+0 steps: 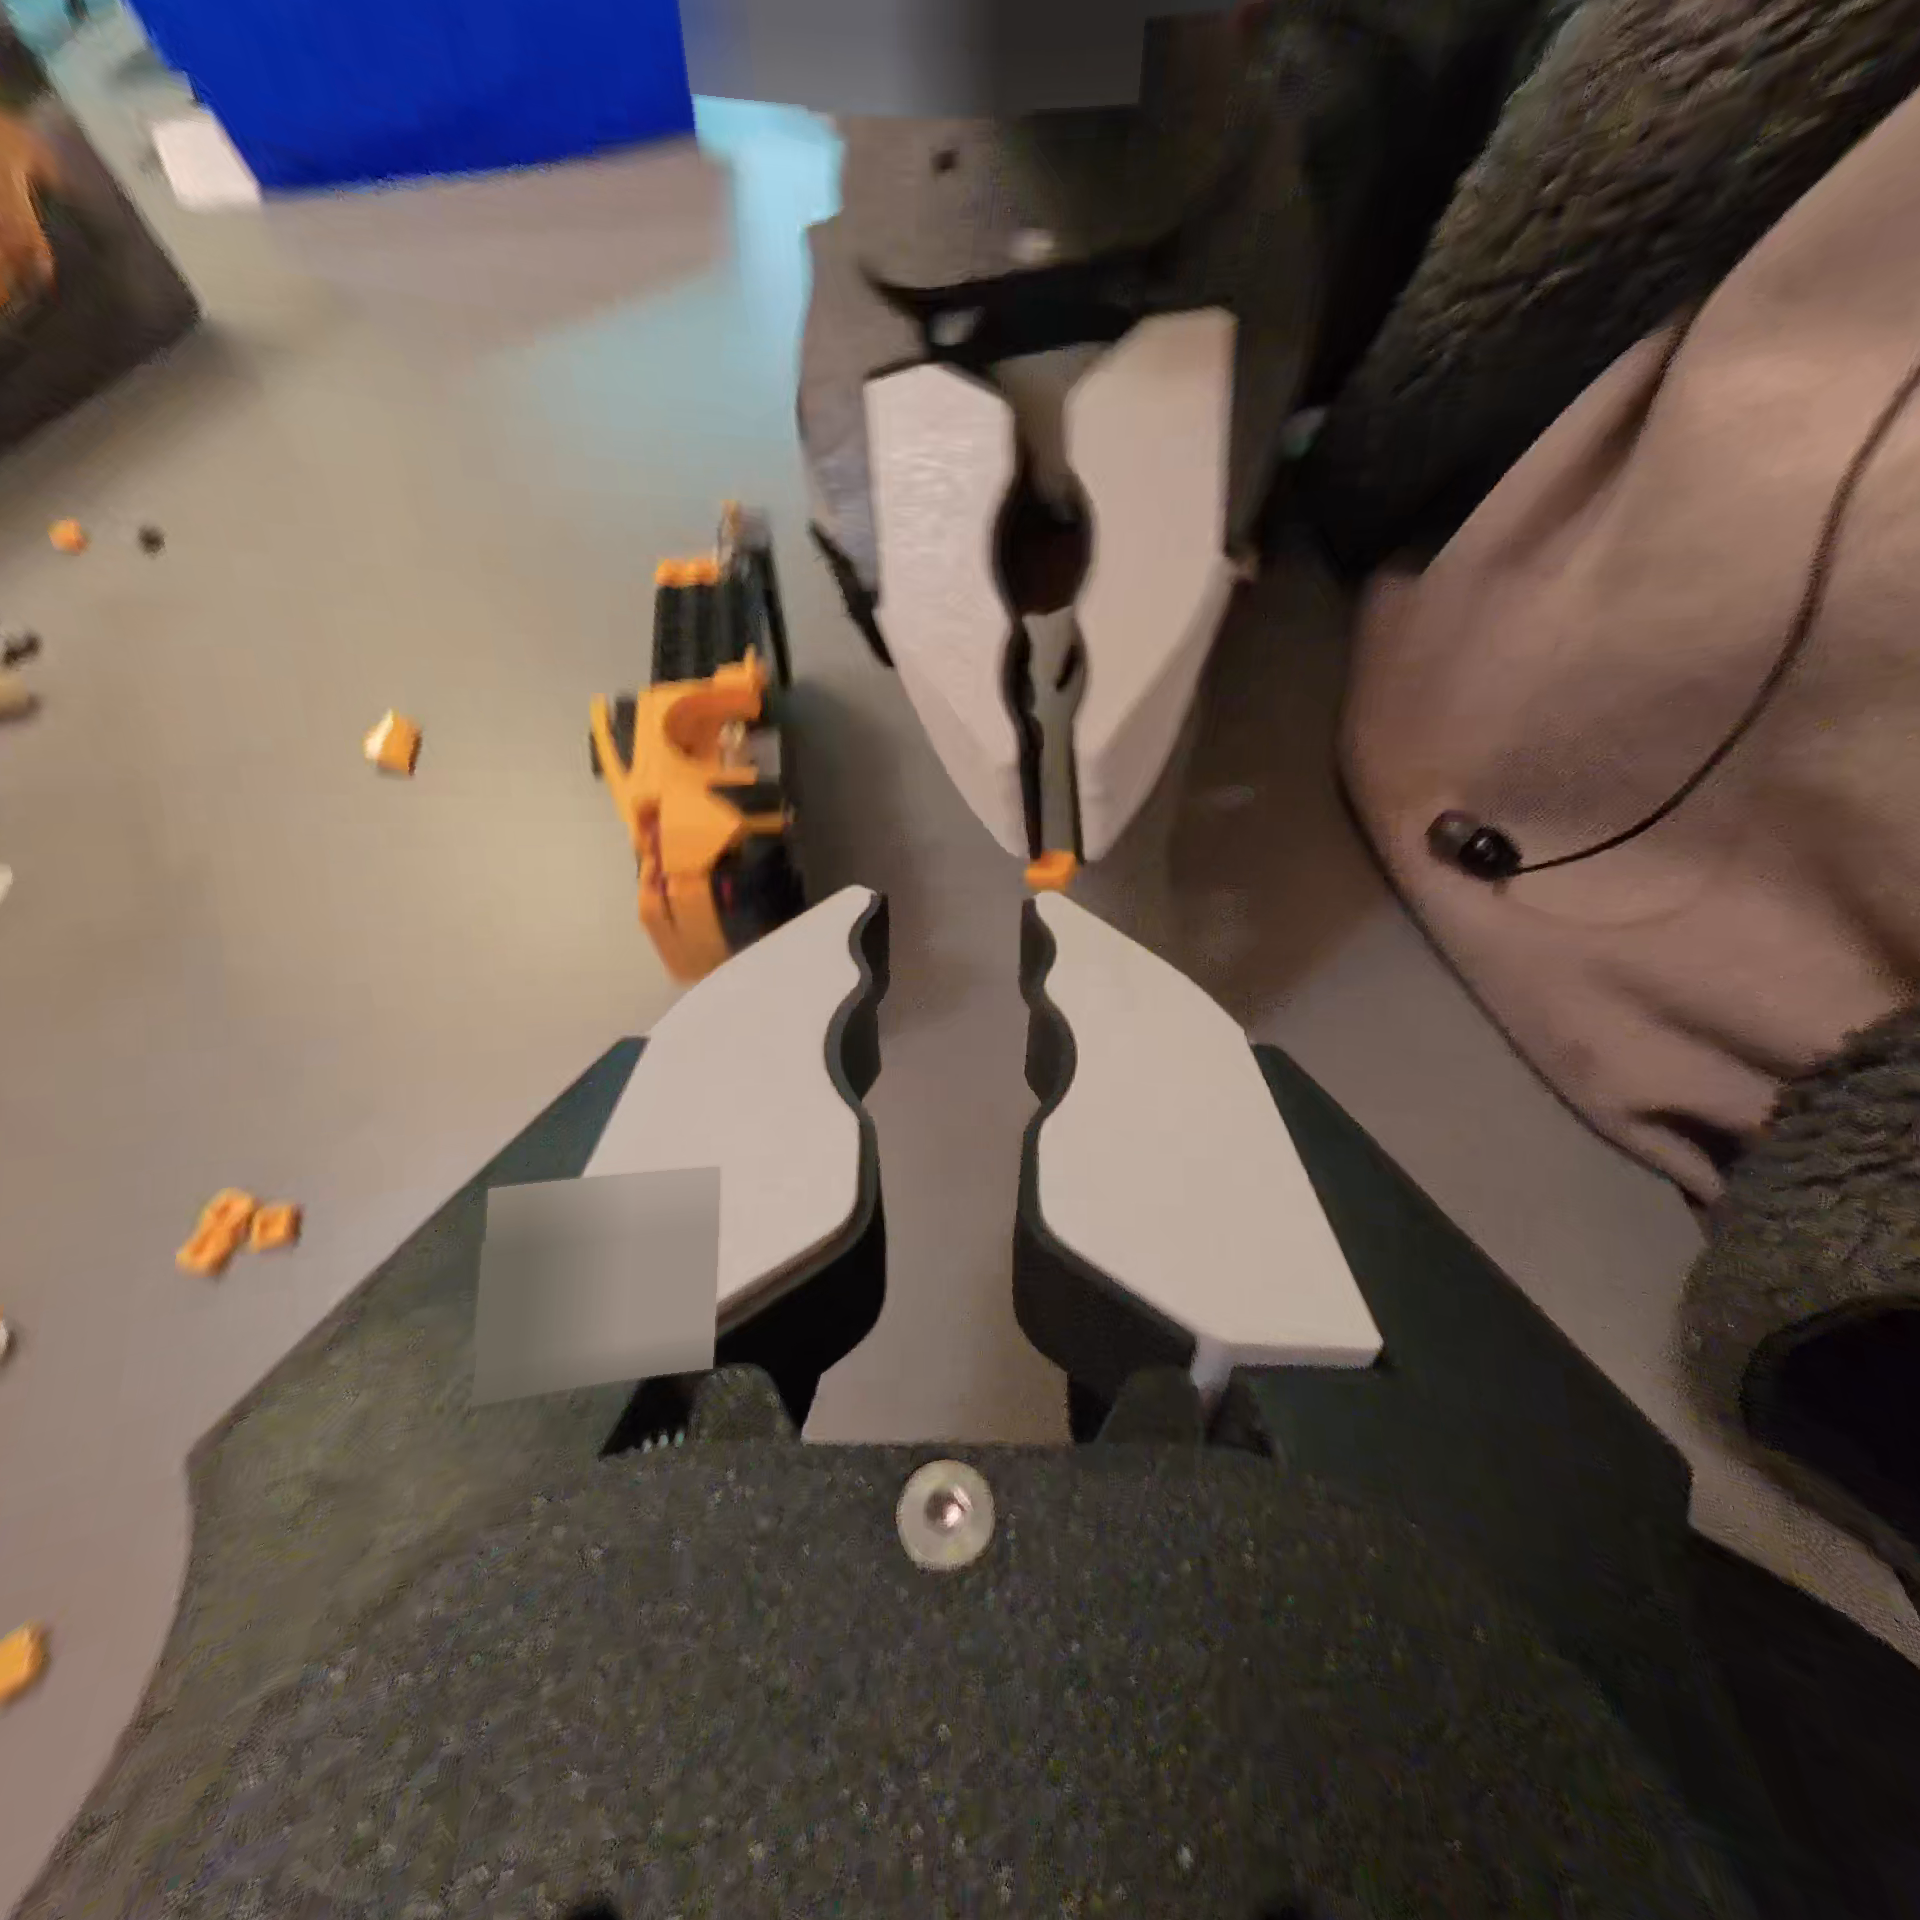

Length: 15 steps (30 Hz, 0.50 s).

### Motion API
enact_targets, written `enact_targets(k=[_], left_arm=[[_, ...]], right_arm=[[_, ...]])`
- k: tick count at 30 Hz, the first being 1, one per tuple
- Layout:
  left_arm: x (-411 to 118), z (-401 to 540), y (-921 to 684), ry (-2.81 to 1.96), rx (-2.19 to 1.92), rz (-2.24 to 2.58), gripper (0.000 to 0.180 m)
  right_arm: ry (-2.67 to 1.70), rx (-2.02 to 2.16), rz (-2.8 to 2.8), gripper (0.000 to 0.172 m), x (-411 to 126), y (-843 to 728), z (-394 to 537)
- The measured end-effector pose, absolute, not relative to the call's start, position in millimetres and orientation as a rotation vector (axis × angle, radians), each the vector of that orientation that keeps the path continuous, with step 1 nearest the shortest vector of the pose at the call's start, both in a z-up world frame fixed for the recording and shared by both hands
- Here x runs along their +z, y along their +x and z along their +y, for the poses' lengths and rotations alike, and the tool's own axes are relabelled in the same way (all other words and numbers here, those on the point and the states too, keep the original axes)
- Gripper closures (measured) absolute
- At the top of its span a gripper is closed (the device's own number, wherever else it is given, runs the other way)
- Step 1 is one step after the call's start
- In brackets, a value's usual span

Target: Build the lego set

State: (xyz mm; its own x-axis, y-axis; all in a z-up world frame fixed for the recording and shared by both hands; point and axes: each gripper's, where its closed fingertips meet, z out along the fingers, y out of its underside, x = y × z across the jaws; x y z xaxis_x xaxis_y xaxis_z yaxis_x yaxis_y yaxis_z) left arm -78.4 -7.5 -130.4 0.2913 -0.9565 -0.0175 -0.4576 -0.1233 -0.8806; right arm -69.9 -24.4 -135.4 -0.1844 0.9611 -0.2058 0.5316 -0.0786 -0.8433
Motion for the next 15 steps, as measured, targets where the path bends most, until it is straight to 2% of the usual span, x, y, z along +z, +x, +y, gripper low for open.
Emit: enact_targets(k=[6, 15], left_arm=[[-90.0, -10.1, -55.7, -1.493, -0.716, 1.218, 0.156], [-52.7, -2.5, -44.9, -1.314, -0.497, 1.078, 0.162]], right_arm=[[-1.610, 1.896, -1.358, 0.165, -76.0, -48.0, -18.9], [-1.514, 2.389, -0.896, 0.165, -43.5, -47.7, -6.3]])
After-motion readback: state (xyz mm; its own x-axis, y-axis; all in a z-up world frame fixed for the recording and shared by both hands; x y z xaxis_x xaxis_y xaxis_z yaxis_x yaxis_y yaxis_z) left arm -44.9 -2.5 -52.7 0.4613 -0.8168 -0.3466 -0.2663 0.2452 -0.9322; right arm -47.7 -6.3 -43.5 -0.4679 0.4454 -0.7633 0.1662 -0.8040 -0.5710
